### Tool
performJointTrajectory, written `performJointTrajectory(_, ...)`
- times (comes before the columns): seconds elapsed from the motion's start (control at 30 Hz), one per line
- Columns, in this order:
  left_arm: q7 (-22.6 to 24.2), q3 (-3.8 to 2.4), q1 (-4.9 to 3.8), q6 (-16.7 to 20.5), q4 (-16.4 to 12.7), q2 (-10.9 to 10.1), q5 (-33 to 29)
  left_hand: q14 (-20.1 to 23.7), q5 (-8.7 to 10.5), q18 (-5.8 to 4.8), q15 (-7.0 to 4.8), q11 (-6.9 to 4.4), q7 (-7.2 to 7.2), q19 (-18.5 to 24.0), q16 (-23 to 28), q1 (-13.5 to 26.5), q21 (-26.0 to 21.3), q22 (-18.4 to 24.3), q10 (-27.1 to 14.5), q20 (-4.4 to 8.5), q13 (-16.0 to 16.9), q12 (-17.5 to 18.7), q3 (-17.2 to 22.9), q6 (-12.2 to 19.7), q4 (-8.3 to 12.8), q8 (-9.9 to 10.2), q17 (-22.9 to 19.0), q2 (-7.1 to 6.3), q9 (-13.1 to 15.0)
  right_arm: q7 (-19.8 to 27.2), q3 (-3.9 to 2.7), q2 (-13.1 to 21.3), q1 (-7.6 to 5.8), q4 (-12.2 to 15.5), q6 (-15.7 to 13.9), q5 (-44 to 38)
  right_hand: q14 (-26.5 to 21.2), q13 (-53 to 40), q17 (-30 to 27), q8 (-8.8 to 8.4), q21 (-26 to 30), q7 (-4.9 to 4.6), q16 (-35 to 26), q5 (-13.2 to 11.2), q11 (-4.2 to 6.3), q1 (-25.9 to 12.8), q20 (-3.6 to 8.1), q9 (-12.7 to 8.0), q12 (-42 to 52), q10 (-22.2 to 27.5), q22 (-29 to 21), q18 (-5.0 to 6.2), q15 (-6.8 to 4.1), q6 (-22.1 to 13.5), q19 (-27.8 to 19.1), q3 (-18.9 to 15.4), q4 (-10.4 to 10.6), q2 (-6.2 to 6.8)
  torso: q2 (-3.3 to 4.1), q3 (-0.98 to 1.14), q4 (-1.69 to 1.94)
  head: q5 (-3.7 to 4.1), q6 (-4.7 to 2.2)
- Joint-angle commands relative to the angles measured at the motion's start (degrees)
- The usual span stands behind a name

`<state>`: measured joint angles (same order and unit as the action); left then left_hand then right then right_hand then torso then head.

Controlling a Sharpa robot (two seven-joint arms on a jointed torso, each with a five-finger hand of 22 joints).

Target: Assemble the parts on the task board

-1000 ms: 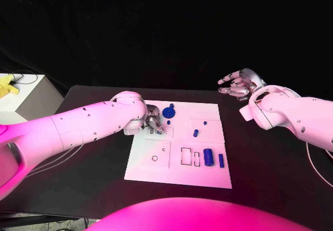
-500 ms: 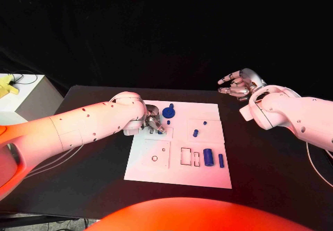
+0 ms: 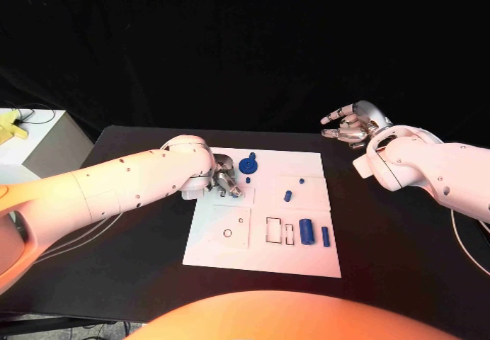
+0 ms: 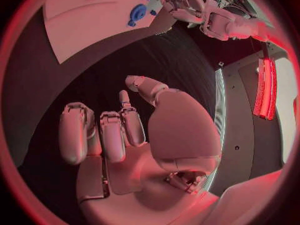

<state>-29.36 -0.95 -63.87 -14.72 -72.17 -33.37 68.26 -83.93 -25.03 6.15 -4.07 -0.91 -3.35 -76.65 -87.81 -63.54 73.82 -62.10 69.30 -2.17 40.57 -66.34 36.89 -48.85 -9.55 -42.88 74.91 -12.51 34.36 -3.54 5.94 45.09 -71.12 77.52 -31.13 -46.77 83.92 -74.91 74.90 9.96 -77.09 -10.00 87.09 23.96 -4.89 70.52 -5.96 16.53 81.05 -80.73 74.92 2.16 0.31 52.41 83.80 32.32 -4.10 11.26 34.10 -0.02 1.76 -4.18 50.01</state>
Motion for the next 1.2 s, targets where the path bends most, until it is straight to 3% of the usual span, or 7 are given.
performJointTrajectory(0.03,-0.31,0.14,0.22,0.16,-0.09,-0.10,-1.39,-4.65,-0.31,-0.25,-0.04,0.17,-0.31,0.25,0.16,-3.86,-0.13,-0.12,-0.30,-0.02,-0.05,0.40,7.72,0.06,6.40,-0.58,10.41,2.98,0.70,0.25,-0.01,0.04,0.02,0.11,0.76,-0.23,4.56,-4.58,9.72,0.22,0.16,0.10,-0.20,0.24,0.12,0.06,0.16,-0.09,-0.17,0.36,9.28,0.57,-0.13,-0.35,2.21,-0.03,0.33,0.27,0.03,0.00,-0.01,0.00,-0.01)
performJointTrajectory(0.17,-0.33,-0.11,0.22,-0.32,-0.41,-0.34,-2.30,-4.67,-0.26,-0.25,0.04,0.24,-0.41,0.24,0.14,-3.87,-0.03,-0.22,-0.09,-0.10,0.24,0.29,9.27,-0.08,7.07,-0.74,10.46,3.11,0.99,0.23,-0.01,0.06,0.02,0.14,0.76,-0.24,4.56,-4.58,9.72,0.22,0.16,0.10,-0.20,0.24,0.12,0.06,0.16,-0.09,-0.17,0.36,9.28,0.57,-0.13,-0.35,2.21,-0.03,0.33,0.27,0.01,0.00,0.01,-0.03,-0.01)
performJointTrajectory(0.5,-0.43,-1.47,0.18,-2.16,-0.12,-0.45,-3.35,-4.76,-0.14,-0.27,0.09,0.28,-0.44,0.18,0.01,-3.64,0.12,-0.39,0.35,-0.15,0.86,-0.06,10.42,-0.31,7.44,-0.95,10.72,3.38,1.29,0.21,-0.01,-0.02,0.02,0.10,0.80,-0.24,4.56,-4.58,9.72,0.22,0.16,0.10,-0.20,0.24,0.12,0.06,0.16,-0.09,-0.17,0.36,9.28,0.57,-0.13,-0.35,2.21,-0.03,0.33,0.27,-0.02,-0.04,0.04,-0.10,-0.01)
performJointTrajectory(0.83,-0.75,-1.71,0.00,-6.39,1.74,0.70,-4.42,-4.83,-0.15,-0.29,0.08,0.24,-0.40,0.14,-0.10,-3.43,0.29,-0.59,0.76,-0.17,1.60,-0.46,11.43,-0.48,8.16,-1.17,10.94,3.29,1.65,0.12,-0.01,-0.15,0.03,0.04,0.97,-0.26,4.56,-4.58,9.72,0.22,0.16,0.10,-0.20,0.24,0.12,0.06,0.16,-0.09,-0.17,0.36,9.28,0.57,-0.13,-0.35,2.21,-0.03,0.33,0.27,0.06,0.00,-0.05,-0.11,-0.01)
performJointTrajectory(1.2,-1.25,-1.97,-1.66,-13.32,3.29,1.55,-7.15,-5.06,-0.20,-0.35,0.07,0.19,-0.35,0.03,-0.48,-3.25,0.53,-0.92,1.07,-0.17,2.11,-0.71,12.10,-0.69,8.89,-1.28,11.68,2.84,1.91,-0.09,-0.01,-0.31,0.03,-0.08,1.16,-0.33,4.56,-4.58,9.72,0.31,0.17,0.11,-0.22,0.24,0.13,0.04,0.15,-0.08,-0.17,0.36,9.28,0.56,-0.13,-0.31,2.22,-0.07,0.44,0.26,-0.02,0.02,0.04,-0.10,-0.01)
